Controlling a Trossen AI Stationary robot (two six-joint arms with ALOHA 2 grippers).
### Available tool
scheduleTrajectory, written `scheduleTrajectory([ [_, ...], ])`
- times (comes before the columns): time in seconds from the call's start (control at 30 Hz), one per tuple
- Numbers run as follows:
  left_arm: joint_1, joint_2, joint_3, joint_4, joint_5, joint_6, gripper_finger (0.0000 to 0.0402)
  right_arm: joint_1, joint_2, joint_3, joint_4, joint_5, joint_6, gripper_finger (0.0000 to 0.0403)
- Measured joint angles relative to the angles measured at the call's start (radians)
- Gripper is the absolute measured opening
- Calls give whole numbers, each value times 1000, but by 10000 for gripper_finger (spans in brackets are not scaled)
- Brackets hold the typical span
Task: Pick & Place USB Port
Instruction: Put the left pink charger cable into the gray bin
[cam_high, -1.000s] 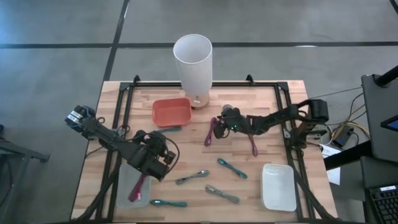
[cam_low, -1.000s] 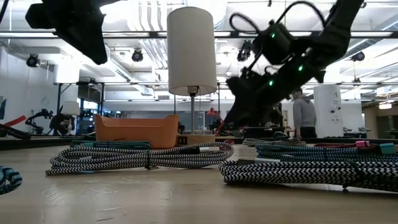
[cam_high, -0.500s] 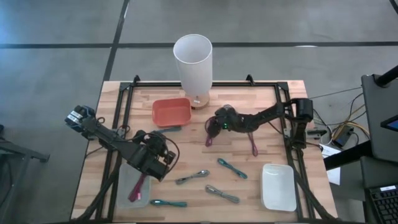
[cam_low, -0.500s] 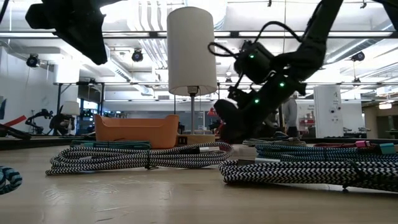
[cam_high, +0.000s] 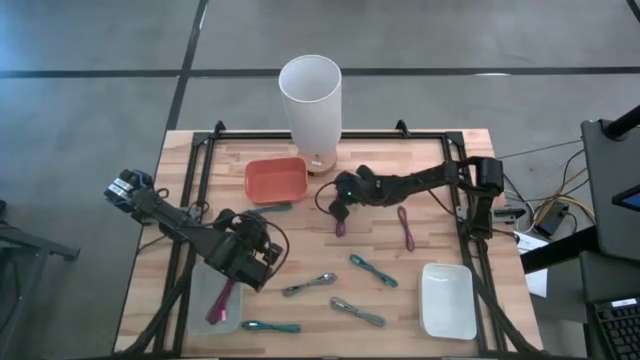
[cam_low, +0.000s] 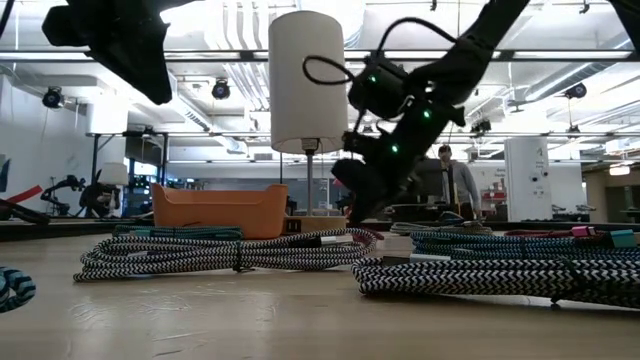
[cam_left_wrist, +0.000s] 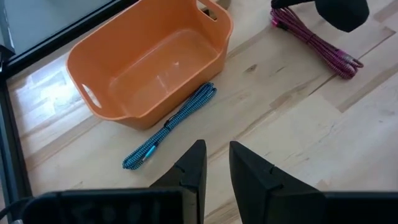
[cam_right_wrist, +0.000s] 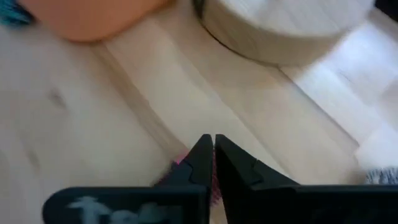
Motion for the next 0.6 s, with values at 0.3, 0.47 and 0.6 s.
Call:
scheduleTrajectory([
  [0.3, 0, 5, 0, 13, -36, 2, 65, 15, -6, 90, -45, -71, -64, 8],
  [0.47, 0, 5, 0, 25, -32, 2, 65, 7, -6, 150, -235, -8, 36, 9],
  [0.6, 0, 5, 0, 35, -32, 2, 65, 0, -5, 191, -388, 2, 57, 23],
])
